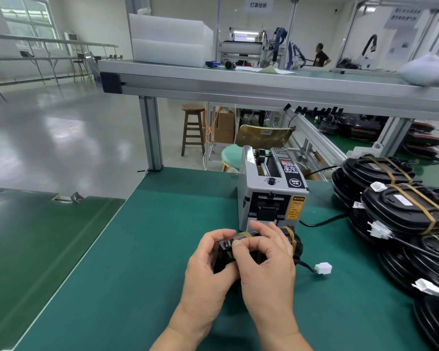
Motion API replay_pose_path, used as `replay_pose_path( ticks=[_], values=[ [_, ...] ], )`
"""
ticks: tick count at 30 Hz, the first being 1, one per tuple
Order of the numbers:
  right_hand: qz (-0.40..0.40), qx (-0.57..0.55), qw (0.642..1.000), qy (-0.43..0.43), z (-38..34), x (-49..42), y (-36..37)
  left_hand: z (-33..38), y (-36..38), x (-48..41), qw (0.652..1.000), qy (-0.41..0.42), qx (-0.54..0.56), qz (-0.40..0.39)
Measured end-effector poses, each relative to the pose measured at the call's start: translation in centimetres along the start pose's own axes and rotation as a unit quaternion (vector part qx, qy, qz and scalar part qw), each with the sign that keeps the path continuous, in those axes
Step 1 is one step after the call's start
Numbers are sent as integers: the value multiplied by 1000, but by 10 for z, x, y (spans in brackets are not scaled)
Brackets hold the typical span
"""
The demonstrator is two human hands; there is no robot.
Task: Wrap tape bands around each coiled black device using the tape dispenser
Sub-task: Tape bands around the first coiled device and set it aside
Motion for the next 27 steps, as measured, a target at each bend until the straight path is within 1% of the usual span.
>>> replay_pose_path(
  ticks=[9, 13, 15, 18, 21, 27],
  values=[
    [5, 4, 1000, -10, -1, -1, -2, 2, 2, 0, 1000, 8, 15, -2],
    [-9, 14, 1000, -12, -2, -2, -1, 1, 0, -1, 1000, 11, 15, -6],
    [-12, 15, 1000, -11, -1, -2, 0, 1, 0, -1, 999, 13, 36, -5],
    [-19, 15, 1000, -5, -1, -2, 0, 1, 0, -2, 998, 10, 62, 12],
    [-21, 14, 1000, -3, -1, -2, -1, 1, 0, -4, 998, -3, 59, 39],
    [-27, 16, 999, 2, 0, -2, -1, 2, 0, -6, 997, -12, 52, 59]
  ],
)
Point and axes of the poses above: each hand's wrist, its own x-axis away from the middle knuckle, its own y-axis out of the palm, z = x × y, the point moved 6 cm from there along -x, towards the middle knuckle, and after that the axes turned 12 degrees about -z, right-handed, at the moved point
